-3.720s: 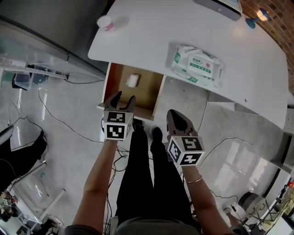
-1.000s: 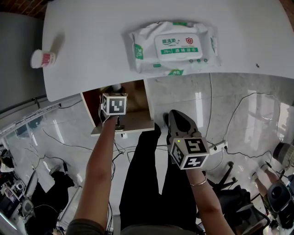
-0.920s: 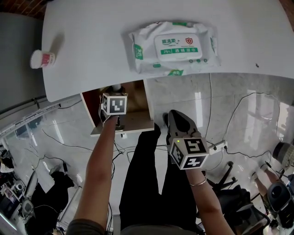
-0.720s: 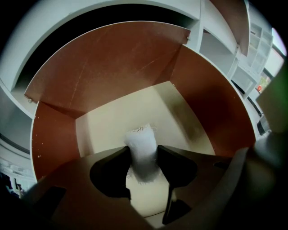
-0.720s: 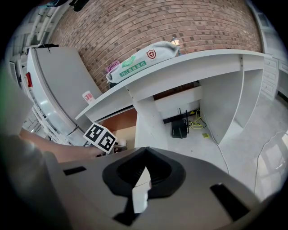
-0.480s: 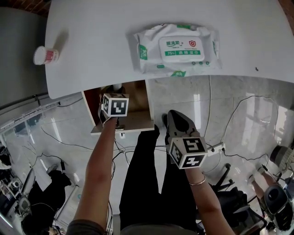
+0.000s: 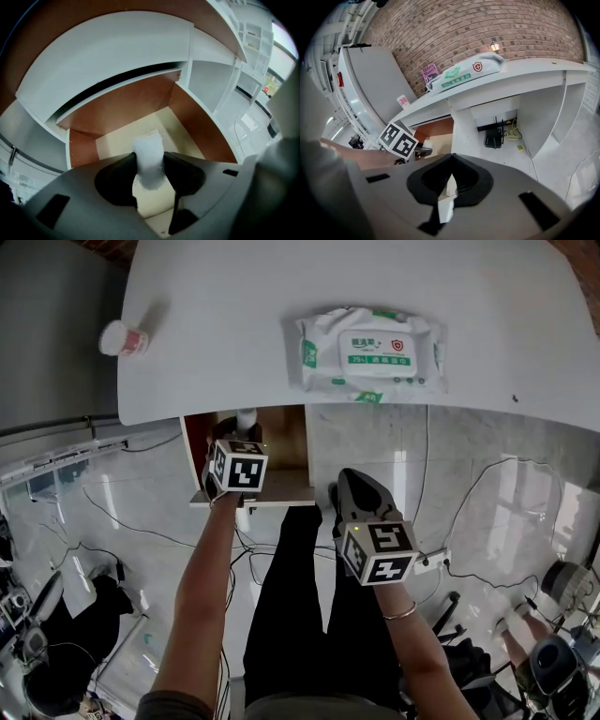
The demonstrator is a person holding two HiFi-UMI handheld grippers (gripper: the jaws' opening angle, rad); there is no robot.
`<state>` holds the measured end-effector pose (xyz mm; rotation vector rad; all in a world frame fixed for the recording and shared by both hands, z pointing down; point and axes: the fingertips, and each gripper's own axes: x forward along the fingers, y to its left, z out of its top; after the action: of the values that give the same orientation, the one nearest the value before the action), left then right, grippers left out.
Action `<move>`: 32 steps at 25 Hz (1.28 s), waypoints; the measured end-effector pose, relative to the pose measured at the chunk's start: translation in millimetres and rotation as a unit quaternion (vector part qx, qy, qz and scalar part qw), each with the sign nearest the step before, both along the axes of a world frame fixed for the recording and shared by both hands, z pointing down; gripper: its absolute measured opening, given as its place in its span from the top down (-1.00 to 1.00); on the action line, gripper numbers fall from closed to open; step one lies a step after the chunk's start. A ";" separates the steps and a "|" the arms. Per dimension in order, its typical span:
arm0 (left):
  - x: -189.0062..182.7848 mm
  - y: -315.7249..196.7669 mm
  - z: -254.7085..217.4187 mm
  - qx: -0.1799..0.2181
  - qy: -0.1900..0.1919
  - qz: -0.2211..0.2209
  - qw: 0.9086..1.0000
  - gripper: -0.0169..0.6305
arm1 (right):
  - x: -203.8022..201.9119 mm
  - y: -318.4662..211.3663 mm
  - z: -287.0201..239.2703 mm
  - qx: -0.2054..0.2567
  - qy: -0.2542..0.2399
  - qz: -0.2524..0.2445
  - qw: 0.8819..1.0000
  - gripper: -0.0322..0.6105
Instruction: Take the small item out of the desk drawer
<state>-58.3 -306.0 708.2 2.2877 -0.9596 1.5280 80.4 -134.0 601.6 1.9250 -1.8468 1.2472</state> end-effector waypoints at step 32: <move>-6.7 64.6 -136.0 0.043 0.081 -0.065 0.994 0.36 | -1.3 -4.1 -84.8 0.058 0.028 -0.087 0.994 0.88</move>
<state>-65.0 -241.4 572.2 2.3155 -1.1243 1.2522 79.1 -138.1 516.8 1.7894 -2.0477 1.0437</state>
